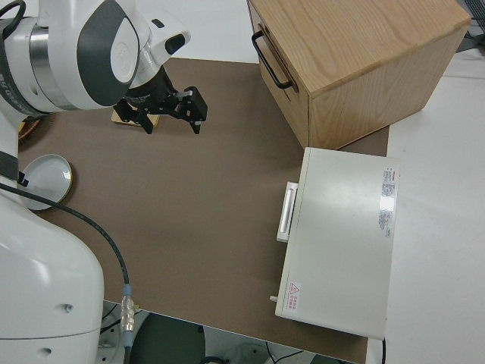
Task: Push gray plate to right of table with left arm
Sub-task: 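Move the left gripper down to the near edge of the gray plate, then push the gray plate with the left gripper away from the basket, then withdraw the left gripper from the gray plate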
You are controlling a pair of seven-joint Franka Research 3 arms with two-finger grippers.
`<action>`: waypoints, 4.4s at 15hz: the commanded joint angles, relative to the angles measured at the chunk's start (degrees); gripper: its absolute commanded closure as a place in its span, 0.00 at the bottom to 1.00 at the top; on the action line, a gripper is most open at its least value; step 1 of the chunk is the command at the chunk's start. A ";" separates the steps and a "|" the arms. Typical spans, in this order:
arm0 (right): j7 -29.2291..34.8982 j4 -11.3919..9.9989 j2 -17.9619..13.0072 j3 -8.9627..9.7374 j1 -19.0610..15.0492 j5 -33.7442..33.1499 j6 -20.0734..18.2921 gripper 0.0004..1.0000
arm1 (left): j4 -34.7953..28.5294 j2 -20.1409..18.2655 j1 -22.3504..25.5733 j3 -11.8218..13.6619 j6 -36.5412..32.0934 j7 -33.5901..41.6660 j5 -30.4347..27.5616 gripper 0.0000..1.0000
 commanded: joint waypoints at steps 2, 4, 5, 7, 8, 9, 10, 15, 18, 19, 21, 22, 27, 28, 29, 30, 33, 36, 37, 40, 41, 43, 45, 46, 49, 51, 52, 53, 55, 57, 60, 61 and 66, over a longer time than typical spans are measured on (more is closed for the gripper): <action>-0.15 0.06 -0.43 0.32 -0.65 0.46 -0.69 0.02 | -0.64 1.67 -2.07 0.41 3.49 -4.44 -1.07 0.62; -0.15 0.05 -0.43 0.32 -0.65 0.46 -0.69 0.02 | -0.55 1.59 -2.42 0.41 3.41 -5.07 -1.07 0.88; -0.15 -0.03 -0.43 0.32 -0.65 0.46 -0.69 0.02 | -0.55 1.59 -2.34 0.41 3.41 -4.98 -1.07 0.97; -0.06 -0.03 -0.43 0.23 -0.65 0.46 -0.69 0.02 | -0.46 1.59 -2.34 0.41 3.41 -4.98 -1.07 1.00; -0.14 0.05 -0.43 0.23 -0.65 0.46 -0.69 0.02 | -0.46 1.41 -2.34 0.41 3.41 -4.98 -1.07 1.00; -0.15 0.06 -0.43 0.32 -0.65 0.46 -0.69 0.02 | -0.46 1.41 -2.25 0.41 3.41 -4.98 -1.07 1.00; -0.15 -0.03 -0.43 0.32 -0.65 0.55 -0.69 0.02 | -0.46 1.58 -2.33 0.41 3.41 -4.98 -1.07 1.00; -0.15 -0.03 -0.43 0.32 -0.65 0.46 -0.69 0.02 | -0.11 1.76 -2.33 0.41 3.58 -5.25 -1.15 1.00; -0.15 0.05 -0.43 0.32 -0.65 0.46 -0.69 0.02 | 1.99 3.69 -5.05 -1.61 3.58 -8.83 -5.18 1.00; -0.06 -0.03 -0.43 0.32 -0.65 0.46 -0.69 0.02 | 2.78 4.48 -6.37 -2.22 4.10 -10.59 -5.63 1.00; -0.15 -0.03 -0.43 0.32 -0.65 0.55 -0.69 0.02 | 3.49 5.71 -9.18 -2.93 5.60 -14.46 -5.72 1.00; -0.06 -0.03 -0.43 0.32 -0.65 0.46 -0.69 0.02 | 4.19 6.67 -10.76 -3.28 6.30 -16.22 -5.90 1.00; -0.15 -0.03 -0.43 0.32 -0.65 0.55 -0.69 0.02 | 10.60 11.77 -19.28 -3.90 6.75 -27.02 -7.39 1.00; -0.15 -0.03 -0.43 0.23 -0.65 0.46 -0.69 0.02 | 11.74 12.65 -20.78 -3.90 6.75 -29.05 -7.39 1.00; -0.15 -0.03 -0.43 0.23 -0.65 0.46 -0.69 0.02 | 13.06 13.62 -22.18 -4.07 6.75 -30.72 -7.39 1.00; -0.15 0.05 -0.43 0.23 -0.65 0.46 -0.69 0.02 | 14.29 14.58 -23.68 -4.25 6.66 -32.48 -7.39 1.00; -0.14 -0.03 -0.43 0.32 -0.65 0.46 -0.69 0.02 | 17.81 17.40 -28.25 -4.34 6.75 -37.49 -7.39 1.00; -0.06 -0.03 -0.43 0.23 -0.65 0.46 -0.69 0.02 | 20.18 18.99 -31.07 -4.34 6.75 -41.27 -7.39 1.00; -0.14 -0.03 -0.43 0.32 -0.65 0.46 -0.69 0.02 | 20.80 19.34 -32.03 -4.34 6.75 -42.59 -7.31 1.00; -0.15 -0.03 -0.43 0.32 -0.65 0.46 -0.69 0.02 | 22.56 20.04 -35.02 -4.34 6.75 -46.10 -7.31 1.00; -0.15 -0.03 -0.43 0.23 -0.65 0.46 -0.69 0.02 | 23.17 20.65 -36.34 -4.34 6.75 -46.99 -7.31 1.00; -0.15 -0.03 -0.43 0.23 -0.65 0.46 -0.69 0.02 | 25.19 21.53 -38.36 -4.43 6.75 -49.27 -7.31 1.00; -0.15 0.06 -0.43 0.32 -0.65 0.46 -0.69 0.02 | 27.65 22.85 -39.68 -4.51 6.66 -51.55 -7.31 1.00; -0.15 -0.03 -0.43 0.32 -0.65 0.55 -0.69 0.02 | 28.53 23.90 -40.30 -4.78 6.66 -52.61 -7.13 1.00; -0.15 0.05 -0.43 0.32 -0.65 0.46 -0.69 0.02 | 29.86 25.05 -40.57 -5.39 6.57 -53.67 -6.60 1.00; -0.15 0.06 -0.43 0.32 -0.65 0.46 -0.69 0.02 | 29.86 25.14 -40.57 -5.57 6.66 -53.67 -6.60 1.00; -0.15 0.06 -0.43 0.32 -0.65 0.46 -0.69 0.02 | 29.86 25.05 -40.57 -5.57 6.57 -53.59 -6.60 1.00; -0.15 -0.03 -0.43 0.32 -0.65 0.46 -0.69 0.02 | 29.86 25.05 -40.48 -5.57 6.57 -53.59 -6.60 1.00; -0.15 -0.03 -0.43 0.32 -0.65 0.46 -0.69 0.02 | 29.86 24.96 -40.39 -5.57 6.48 -53.41 -6.60 0.89; -0.15 -0.03 -0.43 0.32 -0.65 0.46 -0.69 0.02 | 29.77 24.96 -40.13 -5.57 6.22 -52.88 -6.52 0.26; -0.14 -0.03 -0.43 0.32 -0.65 0.46 -0.69 0.02 | 29.68 24.09 -39.95 -5.39 5.96 -52.45 -6.52 0.01; -0.06 0.05 -0.43 0.32 -0.65 0.46 -0.69 0.02 | 29.68 23.74 -39.87 -5.22 5.78 -52.44 -6.52 0.01; -0.15 -0.03 -0.43 0.32 -0.65 0.46 -0.69 0.02 | 28.37 19.00 -37.68 -4.69 -0.09 -48.86 -6.60 0.01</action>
